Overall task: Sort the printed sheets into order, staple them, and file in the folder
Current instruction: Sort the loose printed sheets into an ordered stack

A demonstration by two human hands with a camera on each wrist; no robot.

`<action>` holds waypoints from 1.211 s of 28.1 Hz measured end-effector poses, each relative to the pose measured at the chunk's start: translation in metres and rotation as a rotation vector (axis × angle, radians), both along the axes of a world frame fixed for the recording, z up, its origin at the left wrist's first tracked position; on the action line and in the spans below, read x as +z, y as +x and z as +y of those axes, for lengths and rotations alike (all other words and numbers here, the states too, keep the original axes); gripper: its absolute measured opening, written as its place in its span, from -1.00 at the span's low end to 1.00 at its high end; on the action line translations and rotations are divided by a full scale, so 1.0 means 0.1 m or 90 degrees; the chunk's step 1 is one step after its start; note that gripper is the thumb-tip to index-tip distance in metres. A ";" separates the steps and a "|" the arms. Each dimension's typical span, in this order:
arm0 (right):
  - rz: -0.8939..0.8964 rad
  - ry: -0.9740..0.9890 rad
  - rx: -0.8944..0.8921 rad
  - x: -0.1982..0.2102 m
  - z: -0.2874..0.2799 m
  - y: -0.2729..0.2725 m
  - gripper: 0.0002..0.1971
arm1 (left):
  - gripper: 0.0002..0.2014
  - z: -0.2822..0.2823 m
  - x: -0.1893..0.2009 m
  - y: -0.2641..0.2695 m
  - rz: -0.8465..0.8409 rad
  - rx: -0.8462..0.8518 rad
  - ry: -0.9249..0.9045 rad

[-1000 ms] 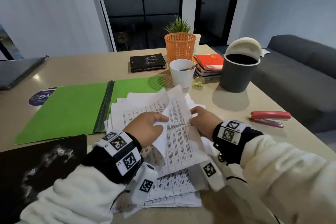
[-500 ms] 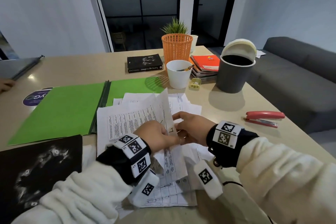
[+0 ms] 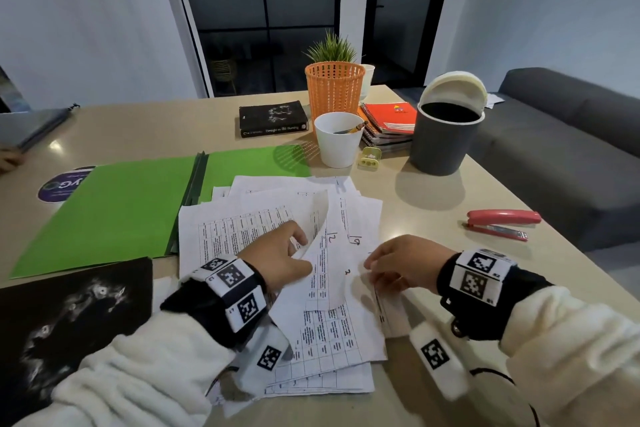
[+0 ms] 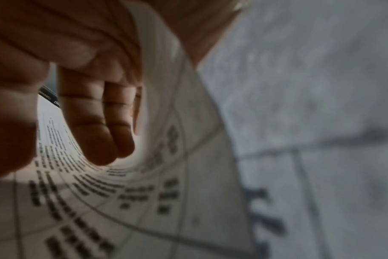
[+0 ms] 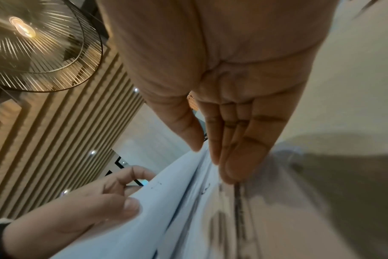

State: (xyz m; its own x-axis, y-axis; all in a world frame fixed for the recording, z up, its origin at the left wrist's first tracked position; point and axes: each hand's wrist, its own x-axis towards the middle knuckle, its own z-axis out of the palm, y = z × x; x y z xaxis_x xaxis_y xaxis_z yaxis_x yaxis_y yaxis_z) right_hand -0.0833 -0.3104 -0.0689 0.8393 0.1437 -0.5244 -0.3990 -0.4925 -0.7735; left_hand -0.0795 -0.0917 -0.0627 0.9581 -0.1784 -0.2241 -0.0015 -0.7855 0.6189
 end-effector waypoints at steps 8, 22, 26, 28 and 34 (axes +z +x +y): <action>0.101 -0.019 0.116 -0.03 -0.08 -0.14 -0.87 | -0.53 -0.02 -0.04 0.04 0.073 -0.050 0.030; 0.075 -0.020 0.081 0.01 -0.09 -0.15 -0.93 | -0.84 -0.03 0.10 0.01 -0.054 -0.164 0.312; 0.128 0.018 0.127 0.00 -0.06 -0.19 -0.97 | -0.77 -0.05 0.07 -0.01 -0.057 -0.215 0.349; 0.135 0.015 0.134 -0.03 -0.06 -0.20 -0.94 | -0.72 -0.08 0.03 -0.04 -0.053 -0.233 0.362; 0.146 0.029 0.116 -0.04 -0.06 -0.21 -0.95 | -0.65 -0.13 0.01 -0.06 -0.055 -0.227 0.349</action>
